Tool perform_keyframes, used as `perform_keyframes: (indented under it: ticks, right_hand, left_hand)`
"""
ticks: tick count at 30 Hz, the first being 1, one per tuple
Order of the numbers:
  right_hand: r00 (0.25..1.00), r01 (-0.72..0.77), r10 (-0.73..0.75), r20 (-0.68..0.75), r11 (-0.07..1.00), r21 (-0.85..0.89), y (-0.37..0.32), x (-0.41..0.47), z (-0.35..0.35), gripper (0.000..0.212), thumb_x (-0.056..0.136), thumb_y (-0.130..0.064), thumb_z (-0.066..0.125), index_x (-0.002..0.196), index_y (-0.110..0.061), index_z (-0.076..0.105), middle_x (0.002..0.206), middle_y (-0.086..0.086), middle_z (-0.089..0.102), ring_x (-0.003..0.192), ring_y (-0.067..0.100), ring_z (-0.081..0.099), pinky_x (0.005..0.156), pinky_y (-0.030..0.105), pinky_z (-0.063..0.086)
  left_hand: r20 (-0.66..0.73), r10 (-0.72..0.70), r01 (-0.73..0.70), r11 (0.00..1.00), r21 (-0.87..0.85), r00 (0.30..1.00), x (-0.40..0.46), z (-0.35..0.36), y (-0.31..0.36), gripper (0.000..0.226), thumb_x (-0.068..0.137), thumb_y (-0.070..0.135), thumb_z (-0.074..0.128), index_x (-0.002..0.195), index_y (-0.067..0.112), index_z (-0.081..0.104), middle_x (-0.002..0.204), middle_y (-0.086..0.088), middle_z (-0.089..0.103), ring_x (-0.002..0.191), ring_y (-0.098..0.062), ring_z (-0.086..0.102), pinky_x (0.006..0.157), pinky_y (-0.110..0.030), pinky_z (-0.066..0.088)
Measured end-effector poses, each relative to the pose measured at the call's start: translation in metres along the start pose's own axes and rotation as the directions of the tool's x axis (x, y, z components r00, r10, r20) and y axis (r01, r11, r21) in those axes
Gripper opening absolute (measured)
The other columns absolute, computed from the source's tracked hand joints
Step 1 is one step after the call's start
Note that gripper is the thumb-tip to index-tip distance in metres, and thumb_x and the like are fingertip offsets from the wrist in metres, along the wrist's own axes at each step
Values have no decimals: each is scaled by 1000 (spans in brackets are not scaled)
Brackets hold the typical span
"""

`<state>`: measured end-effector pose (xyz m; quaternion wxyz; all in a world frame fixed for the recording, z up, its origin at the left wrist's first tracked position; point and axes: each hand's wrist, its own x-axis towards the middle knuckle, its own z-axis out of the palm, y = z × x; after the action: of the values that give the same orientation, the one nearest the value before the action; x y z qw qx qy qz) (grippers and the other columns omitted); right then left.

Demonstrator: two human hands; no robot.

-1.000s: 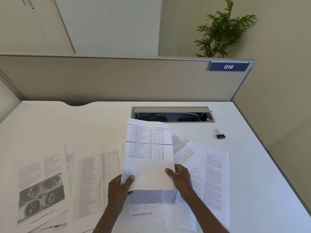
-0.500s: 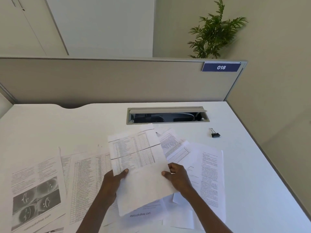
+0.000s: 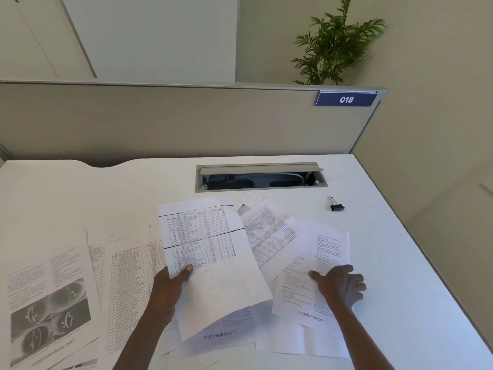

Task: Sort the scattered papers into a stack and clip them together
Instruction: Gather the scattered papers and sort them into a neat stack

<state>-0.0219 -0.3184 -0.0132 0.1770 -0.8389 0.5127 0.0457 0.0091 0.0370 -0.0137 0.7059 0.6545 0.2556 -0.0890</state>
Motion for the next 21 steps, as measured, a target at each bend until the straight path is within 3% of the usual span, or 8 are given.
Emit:
perform_keyframes:
  ticks: [6,9,12,16,18,21]
  right_hand:
    - [999,-11,11,36,1000,-14,4,11,-7,130,49,-53,91,142,7,24,129,30,43,116,42,44,94,48,44]
    - [996,-40,40,83,999,-5,4,17,-11,128,45,-52,93,139,7,28,131,29,47,119,42,46,97,47,43]
    - [989,-72,64,130,996,59,5,20,-15,107,46,-48,94,124,0,40,129,22,54,120,40,50,100,46,41]
    - [995,-60,43,89,978,198,5,18,-22,79,61,-25,91,115,-5,38,121,21,61,115,40,57,93,49,47]
    - [1000,-28,27,8,971,236,9,16,-28,53,74,-13,76,114,-5,42,115,22,64,108,41,60,89,48,49]
    - [998,45,-31,-53,959,279,14,15,-46,28,78,-11,65,106,-11,61,107,19,67,99,40,62,84,45,50]
  left_hand:
    - [27,9,-10,1000,17,1000,-1,6,2,13,88,12,71,98,21,71,98,-4,74,91,-27,68,83,-41,54]
    - [32,29,-30,999,28,999,-6,11,3,15,89,10,70,101,18,70,97,-4,74,89,-25,68,79,-38,53]
    - [36,52,-54,997,51,998,-10,15,3,16,89,11,70,102,20,69,97,-1,73,91,-24,67,84,-40,53]
    - [52,78,-84,987,135,996,-13,15,4,16,90,14,69,104,21,68,100,2,73,96,-22,67,92,-45,52]
    - [64,96,-106,978,181,993,-16,14,6,18,92,16,67,109,21,67,102,2,73,97,-22,67,89,-43,53]
    - [75,125,-140,963,232,989,-18,16,11,14,95,16,62,106,23,65,98,3,71,90,-19,66,76,-35,53]
